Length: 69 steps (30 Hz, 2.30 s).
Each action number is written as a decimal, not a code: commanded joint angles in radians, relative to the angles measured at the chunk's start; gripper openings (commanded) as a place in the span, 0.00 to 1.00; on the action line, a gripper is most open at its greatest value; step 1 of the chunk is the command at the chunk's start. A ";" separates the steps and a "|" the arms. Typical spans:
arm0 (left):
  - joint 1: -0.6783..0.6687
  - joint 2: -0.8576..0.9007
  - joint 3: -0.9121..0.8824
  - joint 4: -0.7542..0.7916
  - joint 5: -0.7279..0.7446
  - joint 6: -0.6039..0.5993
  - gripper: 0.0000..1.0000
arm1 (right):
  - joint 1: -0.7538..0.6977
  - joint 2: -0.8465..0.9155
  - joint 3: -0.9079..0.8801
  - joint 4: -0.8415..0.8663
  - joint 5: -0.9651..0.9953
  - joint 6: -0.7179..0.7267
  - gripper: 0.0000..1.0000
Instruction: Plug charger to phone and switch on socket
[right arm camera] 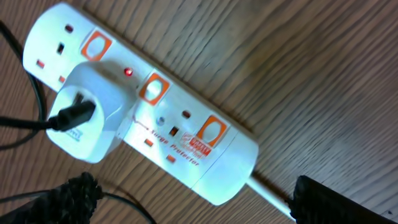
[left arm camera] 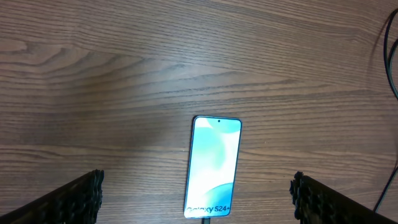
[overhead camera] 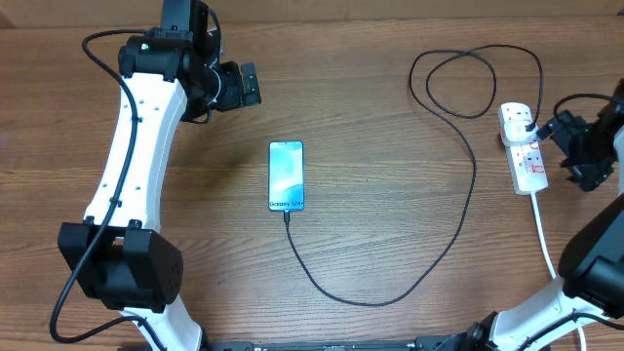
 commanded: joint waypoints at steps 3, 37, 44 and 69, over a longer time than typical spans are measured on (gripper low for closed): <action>0.004 -0.012 0.003 0.002 -0.010 0.004 1.00 | 0.026 -0.020 0.025 0.002 -0.002 -0.010 1.00; 0.004 -0.012 0.003 0.002 -0.010 0.004 1.00 | 0.026 -0.020 0.025 0.003 -0.002 -0.010 1.00; 0.004 -0.012 0.003 0.002 -0.010 0.004 1.00 | 0.026 -0.020 0.025 0.003 -0.002 -0.010 1.00; -0.038 -0.209 0.003 -0.049 -0.047 0.004 1.00 | 0.026 -0.020 0.025 0.003 -0.002 -0.010 1.00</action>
